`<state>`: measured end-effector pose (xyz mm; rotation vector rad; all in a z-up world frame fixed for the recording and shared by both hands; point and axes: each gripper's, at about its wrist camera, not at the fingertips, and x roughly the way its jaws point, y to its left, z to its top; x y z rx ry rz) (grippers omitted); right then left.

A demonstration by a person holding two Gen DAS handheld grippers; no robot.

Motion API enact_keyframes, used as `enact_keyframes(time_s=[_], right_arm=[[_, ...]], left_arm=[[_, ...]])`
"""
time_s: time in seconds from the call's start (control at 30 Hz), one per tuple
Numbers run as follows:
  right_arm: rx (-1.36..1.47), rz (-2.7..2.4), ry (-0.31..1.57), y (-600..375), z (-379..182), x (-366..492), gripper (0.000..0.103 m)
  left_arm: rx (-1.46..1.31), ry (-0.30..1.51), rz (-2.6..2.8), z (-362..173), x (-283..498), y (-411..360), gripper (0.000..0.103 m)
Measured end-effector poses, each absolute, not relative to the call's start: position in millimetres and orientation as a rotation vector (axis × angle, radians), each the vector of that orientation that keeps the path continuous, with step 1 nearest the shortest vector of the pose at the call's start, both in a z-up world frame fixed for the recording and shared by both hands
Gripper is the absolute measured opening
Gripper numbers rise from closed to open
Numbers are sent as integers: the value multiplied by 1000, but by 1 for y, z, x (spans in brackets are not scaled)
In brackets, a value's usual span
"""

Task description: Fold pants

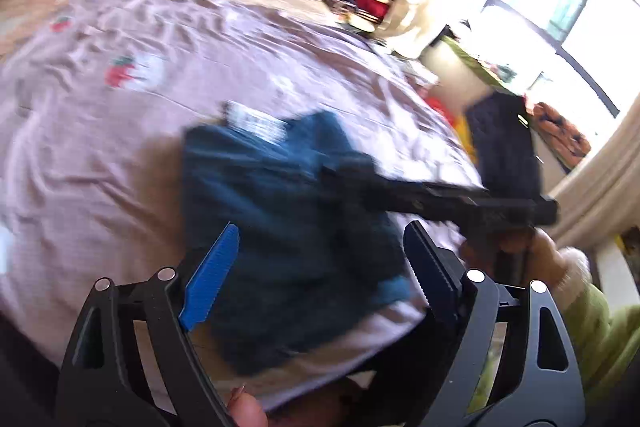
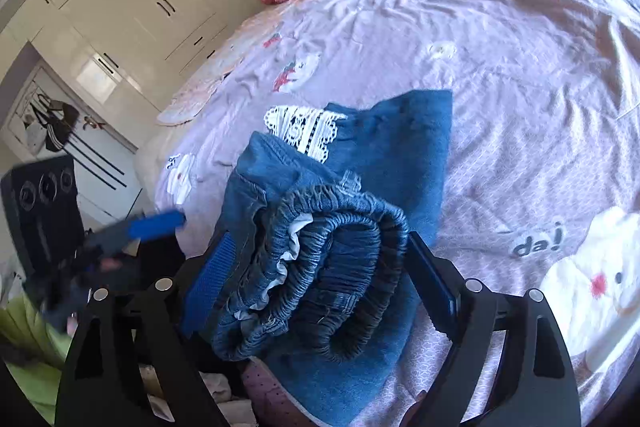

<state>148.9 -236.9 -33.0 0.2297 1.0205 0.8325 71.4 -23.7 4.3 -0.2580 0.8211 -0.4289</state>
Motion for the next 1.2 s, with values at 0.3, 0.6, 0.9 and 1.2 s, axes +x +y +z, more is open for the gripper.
enact_keyframes(time_s=[0.3, 0.6, 0.9, 1.2], right_arm=[[136, 930, 880, -217, -13, 130, 31], [316, 804, 1018, -249, -61, 155, 49], [132, 797, 778, -263, -4, 74, 69], [-351, 938, 646, -191, 2, 1, 69]], left_arm=[[-226, 845, -258, 5, 133, 2, 77], [-109, 891, -162, -23, 163, -13, 77], [-133, 869, -263, 3, 142, -9, 77], [-109, 954, -370, -7, 131, -28, 57]])
